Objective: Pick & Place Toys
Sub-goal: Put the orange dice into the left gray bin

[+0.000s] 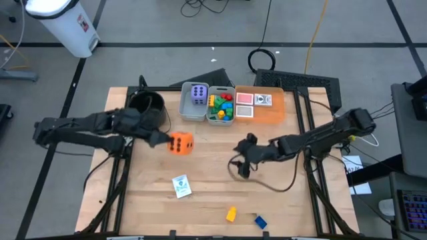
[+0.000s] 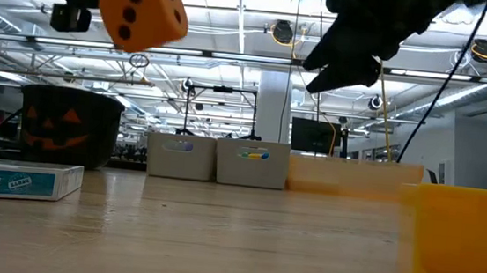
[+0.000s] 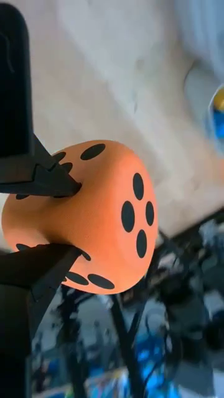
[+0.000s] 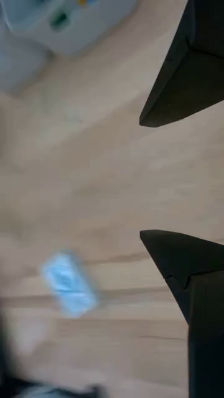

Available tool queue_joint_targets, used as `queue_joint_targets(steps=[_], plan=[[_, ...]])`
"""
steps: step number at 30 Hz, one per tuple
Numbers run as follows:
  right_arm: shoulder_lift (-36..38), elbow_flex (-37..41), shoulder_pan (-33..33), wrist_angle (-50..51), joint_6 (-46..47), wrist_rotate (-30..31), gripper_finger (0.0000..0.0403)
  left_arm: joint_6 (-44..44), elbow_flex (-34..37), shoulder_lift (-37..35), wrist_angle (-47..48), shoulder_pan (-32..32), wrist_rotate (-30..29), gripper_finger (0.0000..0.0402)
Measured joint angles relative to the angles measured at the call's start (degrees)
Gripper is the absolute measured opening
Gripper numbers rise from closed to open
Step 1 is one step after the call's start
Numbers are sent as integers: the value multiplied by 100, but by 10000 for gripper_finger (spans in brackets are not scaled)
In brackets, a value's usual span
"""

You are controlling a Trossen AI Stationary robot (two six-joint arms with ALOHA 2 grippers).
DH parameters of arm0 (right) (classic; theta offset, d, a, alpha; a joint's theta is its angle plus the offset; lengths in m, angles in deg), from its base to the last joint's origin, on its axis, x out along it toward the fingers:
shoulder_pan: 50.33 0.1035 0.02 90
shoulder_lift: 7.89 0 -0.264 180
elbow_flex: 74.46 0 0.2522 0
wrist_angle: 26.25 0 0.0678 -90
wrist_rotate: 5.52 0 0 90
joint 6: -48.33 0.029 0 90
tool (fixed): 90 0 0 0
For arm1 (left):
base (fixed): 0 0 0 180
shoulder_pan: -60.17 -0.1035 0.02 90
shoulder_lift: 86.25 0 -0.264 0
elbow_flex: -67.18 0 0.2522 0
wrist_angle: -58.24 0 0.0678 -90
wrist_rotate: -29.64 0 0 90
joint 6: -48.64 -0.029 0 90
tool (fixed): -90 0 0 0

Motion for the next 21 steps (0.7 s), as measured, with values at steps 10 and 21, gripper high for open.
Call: queue_joint_targets(steps=[10, 21], plan=[[765, 1109, -509, -1894, 222, 590, 274, -1533, -982, 1339, 239, -1877, 902, 107], [871, 1116, -718, -1938, -595, 394, 274, -2034, -2480, 3059, 650, -3070, 640, 107]])
